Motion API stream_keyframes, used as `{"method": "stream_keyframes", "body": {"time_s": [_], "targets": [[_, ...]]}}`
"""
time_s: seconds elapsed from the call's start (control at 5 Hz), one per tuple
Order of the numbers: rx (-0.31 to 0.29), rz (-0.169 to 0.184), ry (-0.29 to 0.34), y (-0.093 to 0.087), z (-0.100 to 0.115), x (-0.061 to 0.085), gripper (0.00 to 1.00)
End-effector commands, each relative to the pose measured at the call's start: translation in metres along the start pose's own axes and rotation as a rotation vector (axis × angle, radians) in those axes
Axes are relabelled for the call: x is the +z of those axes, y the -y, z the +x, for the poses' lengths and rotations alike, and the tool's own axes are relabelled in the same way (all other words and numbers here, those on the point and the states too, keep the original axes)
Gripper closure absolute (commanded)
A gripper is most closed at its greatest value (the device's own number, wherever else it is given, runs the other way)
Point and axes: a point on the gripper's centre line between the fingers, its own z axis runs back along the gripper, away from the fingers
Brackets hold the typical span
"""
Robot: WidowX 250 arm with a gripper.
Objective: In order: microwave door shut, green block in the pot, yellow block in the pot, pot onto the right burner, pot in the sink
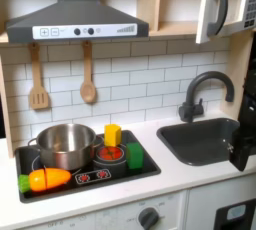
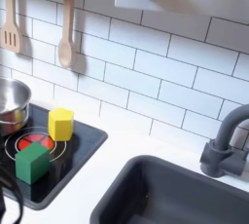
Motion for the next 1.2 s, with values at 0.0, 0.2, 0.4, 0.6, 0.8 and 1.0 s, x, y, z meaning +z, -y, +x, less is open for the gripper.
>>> {"method": "stream_keyframes", "body": {"time_s": [0.0,0.2,0.4,0.6,0.8,1.0], "targets": [[0.002,0.000,0.000,0.000,0.000,0.000,0.00],[0.010,0.010,-0.002,-0.006,0.004,-0.003,0.00],[0.035,0.025,0.008,-0.011,0.010,-0.003,0.00],[0.058,0.036,0.007,-0.019,0.013,-0.004,0.00],[0.083,0.052,0.025,-0.028,0.024,-0.003,0.18],[0.128,0.037,0.066,-0.039,0.040,0.002,1.00]]}}
